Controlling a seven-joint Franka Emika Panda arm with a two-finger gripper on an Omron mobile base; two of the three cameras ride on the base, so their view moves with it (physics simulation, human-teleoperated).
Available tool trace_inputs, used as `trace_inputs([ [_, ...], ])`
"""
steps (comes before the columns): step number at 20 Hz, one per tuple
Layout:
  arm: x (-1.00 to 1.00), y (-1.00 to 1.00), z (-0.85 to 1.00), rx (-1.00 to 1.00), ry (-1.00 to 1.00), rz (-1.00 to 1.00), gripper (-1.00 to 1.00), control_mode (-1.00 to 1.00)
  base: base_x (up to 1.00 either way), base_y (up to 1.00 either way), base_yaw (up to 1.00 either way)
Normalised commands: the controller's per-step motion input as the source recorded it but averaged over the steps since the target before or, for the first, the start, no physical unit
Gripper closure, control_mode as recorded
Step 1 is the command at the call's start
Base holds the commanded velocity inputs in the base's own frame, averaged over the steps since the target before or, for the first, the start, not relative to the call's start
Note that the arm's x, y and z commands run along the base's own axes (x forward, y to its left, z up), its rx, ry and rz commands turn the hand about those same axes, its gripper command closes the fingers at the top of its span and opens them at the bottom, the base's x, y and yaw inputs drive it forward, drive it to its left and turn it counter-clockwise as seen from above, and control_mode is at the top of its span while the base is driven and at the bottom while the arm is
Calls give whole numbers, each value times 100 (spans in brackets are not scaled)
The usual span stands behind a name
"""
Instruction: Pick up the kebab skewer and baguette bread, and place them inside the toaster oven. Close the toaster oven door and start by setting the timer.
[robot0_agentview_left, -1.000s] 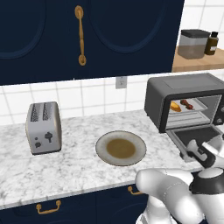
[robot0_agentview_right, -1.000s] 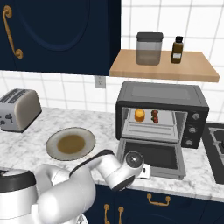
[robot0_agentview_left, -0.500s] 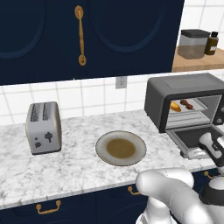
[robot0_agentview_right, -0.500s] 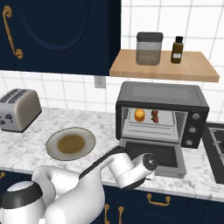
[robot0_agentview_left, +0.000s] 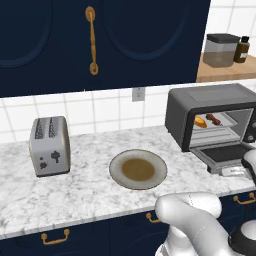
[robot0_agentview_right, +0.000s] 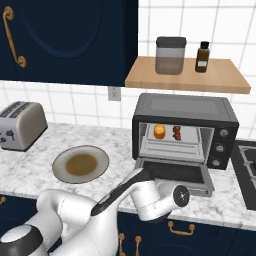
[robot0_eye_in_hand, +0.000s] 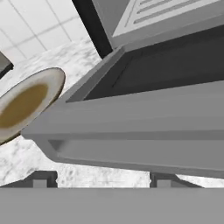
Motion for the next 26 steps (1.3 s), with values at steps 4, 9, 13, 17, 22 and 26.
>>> trace_inputs([
  [4, 97, 100, 33, -6, -30, -14, -100, -100, 0, 0, 0],
  [9, 79, 81, 25, -4, -14, -9, -100, -100, 0, 0, 0],
  [13, 82, 36, 35, 0, -5, -4, -100, -100, 0, 0, 0],
  [17, 43, 2, 46, 0, 1, 0, -100, -100, 0, 0, 0],
  [22, 49, 20, 0, 0, 0, 0, -100, -100, 0, 0, 0],
  [26, 46, 31, -15, -1, 2, 0, -100, -100, 0, 0, 0],
])
